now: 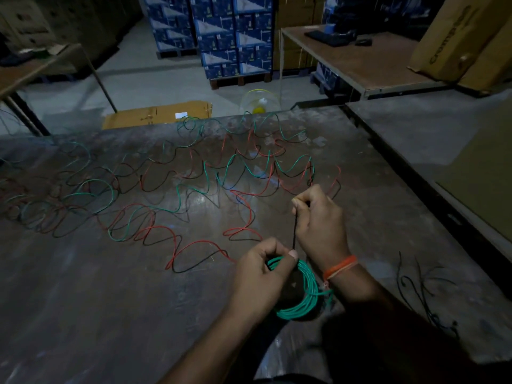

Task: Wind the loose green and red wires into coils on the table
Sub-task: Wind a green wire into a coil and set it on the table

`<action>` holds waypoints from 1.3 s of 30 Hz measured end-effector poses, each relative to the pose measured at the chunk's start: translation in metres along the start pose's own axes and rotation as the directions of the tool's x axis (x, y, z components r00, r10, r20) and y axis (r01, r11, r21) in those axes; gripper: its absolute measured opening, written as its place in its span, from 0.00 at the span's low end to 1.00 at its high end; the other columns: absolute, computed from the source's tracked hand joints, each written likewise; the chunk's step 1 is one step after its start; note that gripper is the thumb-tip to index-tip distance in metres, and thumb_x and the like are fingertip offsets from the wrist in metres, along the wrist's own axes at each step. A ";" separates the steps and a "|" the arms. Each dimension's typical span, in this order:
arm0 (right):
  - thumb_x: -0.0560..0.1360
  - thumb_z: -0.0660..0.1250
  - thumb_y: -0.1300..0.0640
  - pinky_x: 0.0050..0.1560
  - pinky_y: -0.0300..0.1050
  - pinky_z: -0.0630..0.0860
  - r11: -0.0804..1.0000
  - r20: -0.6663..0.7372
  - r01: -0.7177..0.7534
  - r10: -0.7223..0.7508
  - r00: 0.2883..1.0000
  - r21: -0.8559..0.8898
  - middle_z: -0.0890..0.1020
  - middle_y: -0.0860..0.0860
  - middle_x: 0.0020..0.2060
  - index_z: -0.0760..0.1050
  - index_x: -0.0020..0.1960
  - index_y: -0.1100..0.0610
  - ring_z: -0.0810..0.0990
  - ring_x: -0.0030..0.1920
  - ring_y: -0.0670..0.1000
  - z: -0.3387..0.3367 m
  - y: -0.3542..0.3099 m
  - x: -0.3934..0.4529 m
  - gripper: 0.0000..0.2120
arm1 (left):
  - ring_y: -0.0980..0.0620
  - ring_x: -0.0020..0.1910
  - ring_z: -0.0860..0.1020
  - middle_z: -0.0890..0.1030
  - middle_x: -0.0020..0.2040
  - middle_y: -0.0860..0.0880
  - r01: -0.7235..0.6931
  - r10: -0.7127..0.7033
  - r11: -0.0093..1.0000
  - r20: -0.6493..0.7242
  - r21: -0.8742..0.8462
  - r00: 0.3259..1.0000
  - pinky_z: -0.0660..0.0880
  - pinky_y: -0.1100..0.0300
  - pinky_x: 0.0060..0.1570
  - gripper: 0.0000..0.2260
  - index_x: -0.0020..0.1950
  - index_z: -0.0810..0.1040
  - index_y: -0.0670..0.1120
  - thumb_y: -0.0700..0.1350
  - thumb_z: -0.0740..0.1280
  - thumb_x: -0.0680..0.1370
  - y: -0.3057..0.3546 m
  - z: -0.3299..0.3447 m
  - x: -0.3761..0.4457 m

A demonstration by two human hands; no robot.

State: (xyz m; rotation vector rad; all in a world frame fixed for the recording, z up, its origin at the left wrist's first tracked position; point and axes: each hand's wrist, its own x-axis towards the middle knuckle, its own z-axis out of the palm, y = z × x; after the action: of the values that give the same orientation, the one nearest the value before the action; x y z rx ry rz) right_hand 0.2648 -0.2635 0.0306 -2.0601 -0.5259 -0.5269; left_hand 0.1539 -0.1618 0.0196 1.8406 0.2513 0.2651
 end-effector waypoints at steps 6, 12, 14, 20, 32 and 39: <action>0.77 0.68 0.64 0.40 0.40 0.65 0.918 0.046 -0.394 0.396 0.917 -0.041 0.84 0.56 0.40 0.78 0.44 0.60 0.82 0.44 0.56 -0.009 0.034 0.026 0.03 | 0.57 0.30 0.76 0.79 0.30 0.51 0.201 -0.110 0.959 0.392 -0.200 0.913 0.72 0.63 0.31 0.06 0.37 0.80 0.48 0.45 0.73 0.73 0.032 0.008 -0.045; 0.79 0.68 0.58 0.34 0.37 0.74 0.923 0.254 -0.366 0.328 0.910 0.121 0.84 0.50 0.33 0.77 0.42 0.54 0.79 0.31 0.42 -0.069 0.029 0.036 0.07 | 0.56 0.34 0.76 0.80 0.32 0.52 0.071 -0.091 0.973 -0.086 -0.219 0.992 0.72 0.59 0.38 0.07 0.36 0.80 0.49 0.48 0.72 0.73 0.022 -0.008 0.004; 0.80 0.68 0.57 0.36 0.41 0.75 0.908 0.304 -0.379 0.316 0.899 0.177 0.85 0.51 0.34 0.78 0.42 0.55 0.79 0.33 0.44 -0.069 0.019 0.020 0.08 | 0.55 0.34 0.75 0.80 0.33 0.50 0.045 -0.091 0.964 -0.166 -0.261 0.982 0.71 0.58 0.38 0.09 0.37 0.80 0.45 0.44 0.73 0.76 0.021 -0.010 0.018; 0.79 0.70 0.52 0.35 0.46 0.71 0.895 0.432 -0.362 0.228 0.873 0.260 0.79 0.49 0.31 0.79 0.43 0.54 0.73 0.31 0.45 -0.057 0.012 -0.019 0.08 | 0.55 0.33 0.76 0.82 0.34 0.44 0.076 -0.139 0.962 -0.235 -0.261 0.962 0.72 0.57 0.37 0.09 0.37 0.80 0.45 0.43 0.72 0.77 0.009 -0.003 0.027; 0.78 0.71 0.59 0.42 0.45 0.78 0.739 0.533 -0.575 0.346 0.772 0.351 0.88 0.52 0.40 0.84 0.48 0.58 0.85 0.39 0.48 -0.028 -0.006 -0.048 0.04 | 0.52 0.33 0.74 0.82 0.35 0.43 0.017 -0.116 0.967 -0.382 -0.254 0.917 0.71 0.56 0.37 0.07 0.41 0.81 0.48 0.49 0.71 0.77 -0.008 -0.007 0.029; 0.78 0.67 0.69 0.40 0.33 0.77 0.529 0.539 -0.657 0.384 0.750 0.538 0.86 0.52 0.39 0.83 0.48 0.61 0.82 0.38 0.43 -0.023 0.008 -0.048 0.07 | 0.57 0.27 0.71 0.77 0.29 0.47 0.071 -0.236 0.917 -0.391 -0.391 0.889 0.69 0.64 0.28 0.07 0.42 0.80 0.42 0.42 0.69 0.80 -0.013 -0.009 0.031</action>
State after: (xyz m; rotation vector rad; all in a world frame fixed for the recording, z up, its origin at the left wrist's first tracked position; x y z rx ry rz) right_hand 0.2268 -0.2948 0.0099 -1.4189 -0.2021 0.4135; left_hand 0.1801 -0.1401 0.0110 1.3616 0.6158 0.5708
